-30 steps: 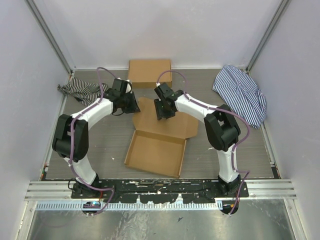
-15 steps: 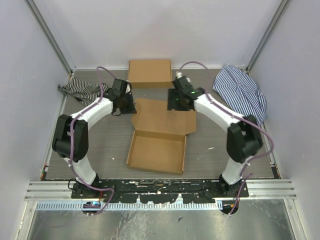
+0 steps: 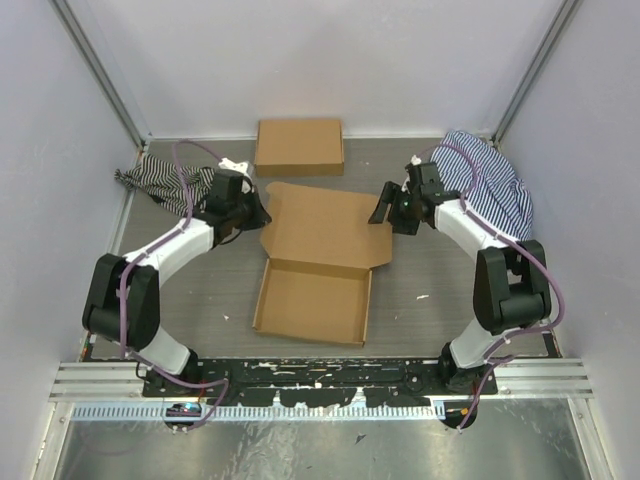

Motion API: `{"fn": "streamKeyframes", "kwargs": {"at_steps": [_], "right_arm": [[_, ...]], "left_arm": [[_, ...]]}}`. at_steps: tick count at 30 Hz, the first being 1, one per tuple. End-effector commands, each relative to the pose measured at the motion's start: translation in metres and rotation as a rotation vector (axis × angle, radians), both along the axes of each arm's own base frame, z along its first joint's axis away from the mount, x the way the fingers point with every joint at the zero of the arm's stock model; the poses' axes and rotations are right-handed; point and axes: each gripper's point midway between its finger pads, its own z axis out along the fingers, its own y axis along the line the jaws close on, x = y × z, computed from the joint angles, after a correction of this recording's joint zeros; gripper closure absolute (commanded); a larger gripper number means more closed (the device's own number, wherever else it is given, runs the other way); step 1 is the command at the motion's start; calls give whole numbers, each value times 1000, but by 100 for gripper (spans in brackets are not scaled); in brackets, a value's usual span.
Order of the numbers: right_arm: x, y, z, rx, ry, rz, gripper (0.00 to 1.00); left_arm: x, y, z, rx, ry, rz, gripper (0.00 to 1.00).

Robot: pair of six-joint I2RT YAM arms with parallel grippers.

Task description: Fold the paper box

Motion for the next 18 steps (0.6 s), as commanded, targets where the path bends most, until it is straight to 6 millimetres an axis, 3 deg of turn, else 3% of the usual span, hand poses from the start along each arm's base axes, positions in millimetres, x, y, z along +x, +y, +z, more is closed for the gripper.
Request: {"fn": "streamKeyframes", "kwargs": {"at_steps": [1,8,12,15,18], "right_arm": [[9,26,38,168,-157,130,29],[9,17,91,186,-341,153,29],[6,15,94,162,-347,175,31],[6,13,93,140,-349,191,34],[10,3,91,71,-342,171,36]], "left_arm": [[8,-3,37,-62,-221,-21,100],[-1,12,62,-93,-449,23,100],[-9,16,76,-130,-573,25,100],[-17,16,97,-167,-673,13,100],[-23,18,107,-185,-735,8,100]]}}
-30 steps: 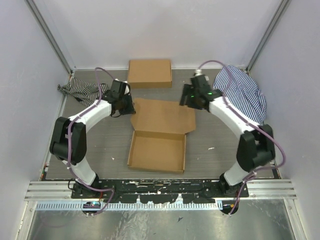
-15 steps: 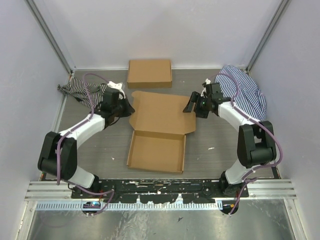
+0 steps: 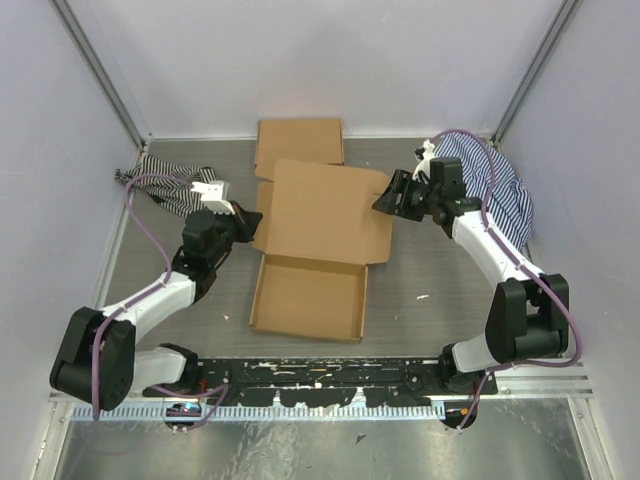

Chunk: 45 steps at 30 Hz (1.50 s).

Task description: Fold the paper box

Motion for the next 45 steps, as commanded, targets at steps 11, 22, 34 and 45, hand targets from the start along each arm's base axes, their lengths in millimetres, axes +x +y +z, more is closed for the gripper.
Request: {"fn": "streamKeyframes", "kwargs": {"at_steps": [11,22,34,45], "right_arm": [[24,-28,49,-214,-146,-18,38],[58,-21,48,-246,-175,61,41],[59,4,28,-159,-103,215,51],[45,17,32,-90,-60,258,87]], "left_arm": [[-4,2,72,-60,-314,-8,100],[-6,-1,75,-64,-330,-25,100],[-6,0,74,-61,-329,-19,100],[-5,0,74,-57,-323,-19,100]]}}
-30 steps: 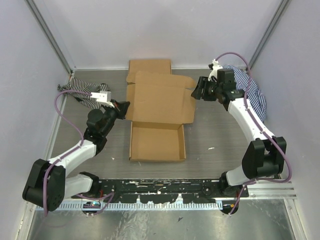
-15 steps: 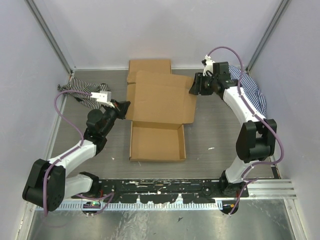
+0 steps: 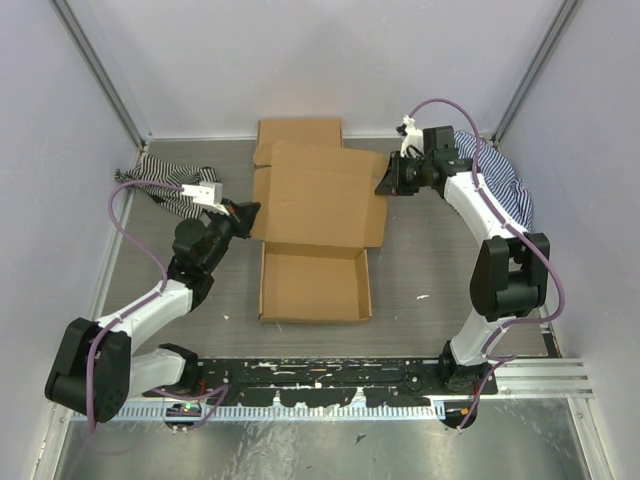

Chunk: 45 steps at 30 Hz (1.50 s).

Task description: Fold the paper box

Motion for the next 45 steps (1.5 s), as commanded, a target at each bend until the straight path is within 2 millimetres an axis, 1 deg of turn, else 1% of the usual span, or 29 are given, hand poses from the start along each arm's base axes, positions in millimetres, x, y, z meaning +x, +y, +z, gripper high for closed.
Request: {"fn": "streamKeyframes", "kwargs": {"at_steps": [1,3,5,6,8,10,11,14,18,19,21,24,27,30,31,40,43,45], "right_arm": [[1,5,24,21,-33,-5,91],[4,1,25,-7,-34,-48,97],[6,-2,29,-33,-60,-81,99],[7,-4,34,-44,-81,-93,99],[7,-5,48,-56,-131,-105,99],[7,-7,66,-64,-202,-116,99],[7,-9,76,-64,-245,-120,99],[4,-11,106,-66,-351,-114,99],[-4,-11,132,-74,-467,-94,99],[-7,-11,137,-75,-498,-87,99],[-16,-9,147,-84,-586,-65,99],[-30,0,145,-108,-696,7,99],[-47,11,143,-138,-803,108,99],[-63,17,139,-156,-879,196,99],[-69,18,140,-161,-907,222,99],[-100,39,145,-78,-957,400,99],[-110,45,150,-51,-972,459,99],[-117,48,150,-46,-966,508,99]], "left_arm": [[0,1,22,-12,-76,7,100],[0,2,22,-9,-72,10,100],[1,3,23,-7,-60,21,94],[1,4,25,-4,-56,24,89],[0,6,29,3,-47,36,73],[0,12,34,11,-32,68,57],[1,16,39,16,-27,87,52],[0,28,58,40,-30,142,42],[0,44,77,80,-16,221,31],[1,47,80,100,-3,236,30],[3,48,87,150,16,238,30],[10,40,92,204,32,197,31],[25,37,89,253,72,198,32],[33,32,84,289,100,177,33],[34,30,83,295,97,165,33],[22,26,92,321,20,112,31],[20,20,89,346,-5,68,30],[21,23,87,352,-3,84,30]]}}
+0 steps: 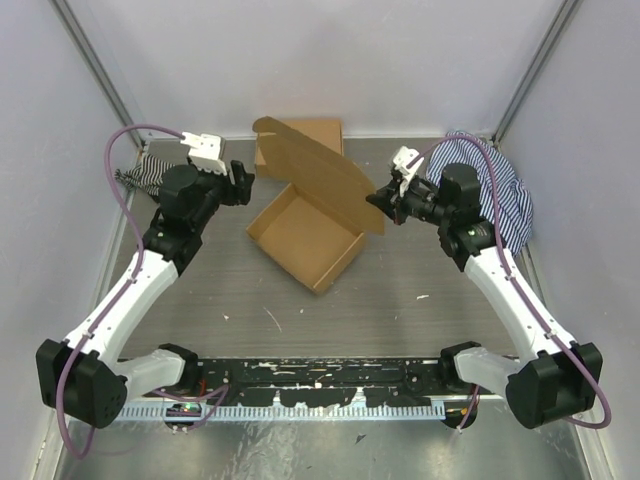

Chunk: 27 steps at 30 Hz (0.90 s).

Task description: Fold the paper box

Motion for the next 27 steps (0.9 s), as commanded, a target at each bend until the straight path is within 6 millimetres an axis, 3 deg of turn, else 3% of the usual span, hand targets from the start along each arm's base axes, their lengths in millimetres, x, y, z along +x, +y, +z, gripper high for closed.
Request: {"fn": "streamKeyframes", "kwargs": {"at_steps": [1,5,8,14,17,23,27], "right_arm": [[-22,13,42,10,-140,156,99],[-41,16,48,-9,-147,290,99],[-45,14,54,-15,-159,373,99],[-22,-1,48,41,-163,566,99],[-6,-10,35,107,-151,638,99],[19,-8,8,114,-46,660,99],[17,-4,-9,103,-47,678,99]], "left_arm": [[-2,-2,4,28,-52,-31,29],[-3,-3,8,36,-64,-47,27],[-10,-2,16,24,-88,-52,26],[-19,1,17,11,-97,-53,26],[-20,2,10,19,-77,-50,26],[-20,5,8,25,-57,-38,26],[-15,14,-1,81,-25,8,25]]}}
